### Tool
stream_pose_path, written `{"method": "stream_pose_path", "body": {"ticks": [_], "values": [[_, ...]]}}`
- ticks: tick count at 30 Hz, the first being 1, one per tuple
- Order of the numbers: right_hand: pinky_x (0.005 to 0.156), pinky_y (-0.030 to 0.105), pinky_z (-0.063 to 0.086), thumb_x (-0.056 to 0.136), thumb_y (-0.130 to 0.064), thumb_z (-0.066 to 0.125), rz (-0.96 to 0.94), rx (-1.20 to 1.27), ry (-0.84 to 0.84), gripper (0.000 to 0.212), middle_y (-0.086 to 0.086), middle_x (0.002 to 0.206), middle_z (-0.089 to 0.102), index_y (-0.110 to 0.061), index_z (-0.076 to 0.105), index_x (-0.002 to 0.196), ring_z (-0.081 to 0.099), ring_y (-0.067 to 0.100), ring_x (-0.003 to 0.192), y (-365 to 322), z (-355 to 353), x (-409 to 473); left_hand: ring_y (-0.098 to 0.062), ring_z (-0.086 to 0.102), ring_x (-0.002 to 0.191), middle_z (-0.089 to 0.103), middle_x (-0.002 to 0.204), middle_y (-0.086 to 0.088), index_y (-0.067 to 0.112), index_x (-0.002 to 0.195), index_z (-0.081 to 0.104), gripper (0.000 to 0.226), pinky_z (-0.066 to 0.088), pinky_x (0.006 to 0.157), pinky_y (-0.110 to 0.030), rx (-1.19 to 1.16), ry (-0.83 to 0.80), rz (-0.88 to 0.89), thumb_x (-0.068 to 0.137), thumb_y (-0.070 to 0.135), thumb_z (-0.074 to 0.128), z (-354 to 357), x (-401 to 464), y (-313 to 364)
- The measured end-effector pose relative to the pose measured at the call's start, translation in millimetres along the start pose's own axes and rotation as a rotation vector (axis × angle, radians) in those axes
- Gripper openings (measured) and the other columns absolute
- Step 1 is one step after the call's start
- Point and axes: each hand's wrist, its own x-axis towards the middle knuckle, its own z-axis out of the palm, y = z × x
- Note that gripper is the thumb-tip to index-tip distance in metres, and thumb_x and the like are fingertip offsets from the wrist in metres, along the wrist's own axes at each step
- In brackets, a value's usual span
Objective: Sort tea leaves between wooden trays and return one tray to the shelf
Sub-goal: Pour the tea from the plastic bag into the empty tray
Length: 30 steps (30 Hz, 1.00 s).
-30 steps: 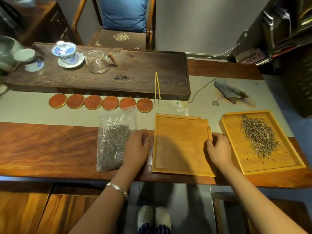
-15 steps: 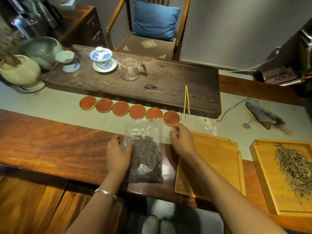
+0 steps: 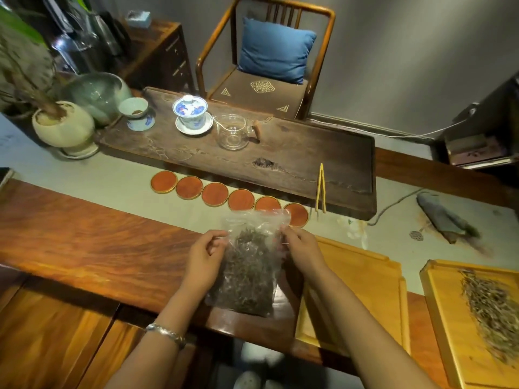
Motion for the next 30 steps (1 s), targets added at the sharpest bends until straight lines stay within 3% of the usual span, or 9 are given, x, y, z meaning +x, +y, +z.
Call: {"method": "stream_pose_path", "body": {"ticks": [5,9,12,17,20,22,25,28,30], "values": [[0.054,0.022,0.044,0.095,-0.045,0.046,0.180,0.310,-0.067,0.042,0.006,0.068,0.056,-0.011,0.063,0.078,0.053,0.015,0.057,-18.9,-35.8,-24.0,0.013,0.058,0.087,0.068,0.102,0.011,0.024,0.102,0.068,0.026,0.043,0.071,0.000,0.012,-0.165,0.041,0.095,0.005,0.052,-4.1,-4.5,30.1],[0.066,0.026,0.053,0.094,-0.043,0.048,0.067,-0.028,0.019,0.043,0.008,0.072,0.068,-0.009,0.072,0.083,0.062,0.020,0.068,-48.9,-60.1,-21.2,0.000,0.061,0.095,0.068,0.100,0.010,0.025,0.097,0.068,0.024,0.045,0.077,-0.011,0.048,-0.234,0.066,0.094,0.006,0.053,0.6,-2.3,52.6],[0.066,0.023,0.049,0.093,-0.039,0.054,-0.064,-0.280,-0.080,0.037,0.002,0.071,0.067,-0.013,0.074,0.078,0.062,0.014,0.070,-64.5,-70.6,-15.9,-0.018,0.063,0.090,0.068,0.095,0.004,0.029,0.091,0.066,0.025,0.052,0.078,-0.026,0.073,-0.258,0.072,0.095,0.008,0.053,5.1,-1.3,60.5],[0.072,0.027,0.055,0.088,-0.014,0.058,-0.186,-0.489,-0.154,0.019,0.003,0.089,0.072,-0.008,0.076,0.085,0.066,0.020,0.084,-67.7,-77.5,-12.0,-0.017,0.062,0.091,0.066,0.090,0.008,0.037,0.084,0.062,0.033,0.050,0.079,-0.028,0.085,-0.280,0.099,0.095,0.007,0.053,9.5,-6.8,64.6],[0.073,0.029,0.057,0.086,-0.010,0.061,-0.204,-0.555,-0.197,0.015,0.005,0.087,0.072,-0.006,0.075,0.081,0.066,0.019,0.082,-59.4,-77.9,-16.9,-0.013,0.061,0.094,0.067,0.096,0.005,0.029,0.093,0.066,0.025,0.048,0.078,-0.022,0.074,-0.265,0.095,0.094,0.008,0.053,10.6,-10.2,61.0],[0.069,0.022,0.056,0.085,-0.011,0.064,-0.210,-0.527,-0.160,0.013,-0.002,0.079,0.071,-0.006,0.076,0.080,0.066,0.013,0.078,-55.0,-76.2,-22.0,-0.012,0.059,0.098,0.065,0.103,0.005,0.024,0.106,0.063,0.022,0.045,0.077,-0.016,0.064,-0.231,0.061,0.094,0.008,0.054,12.1,-13.0,60.1],[0.062,0.016,0.053,0.083,-0.010,0.066,-0.184,-0.391,-0.067,0.012,-0.005,0.074,0.070,-0.008,0.076,0.079,0.064,0.006,0.071,-52.0,-71.4,-30.3,-0.012,0.053,0.104,0.054,0.114,0.003,0.019,0.120,0.056,0.029,0.043,0.084,-0.022,0.147,-0.093,0.037,0.092,0.012,0.056,14.1,-16.2,63.1],[0.062,0.020,0.053,0.082,-0.010,0.068,-0.176,-0.311,0.004,0.011,-0.004,0.072,0.070,-0.013,0.076,0.075,0.063,0.005,0.067,-54.9,-63.2,-41.2,-0.011,0.055,0.095,0.051,0.109,0.001,0.022,0.106,0.057,0.015,0.041,0.074,-0.020,0.174,0.024,0.061,0.091,0.020,0.058,15.9,-19.8,74.4],[0.061,0.017,0.050,0.080,-0.008,0.070,-0.192,-0.266,0.026,0.014,-0.008,0.069,0.069,-0.017,0.075,0.071,0.062,0.002,0.065,-58.5,-56.7,-48.8,-0.011,0.058,0.083,0.057,0.098,0.002,0.019,0.093,0.060,0.009,0.040,0.064,-0.019,0.143,-0.017,0.040,0.091,0.028,0.059,20.3,-20.8,85.1]]}}
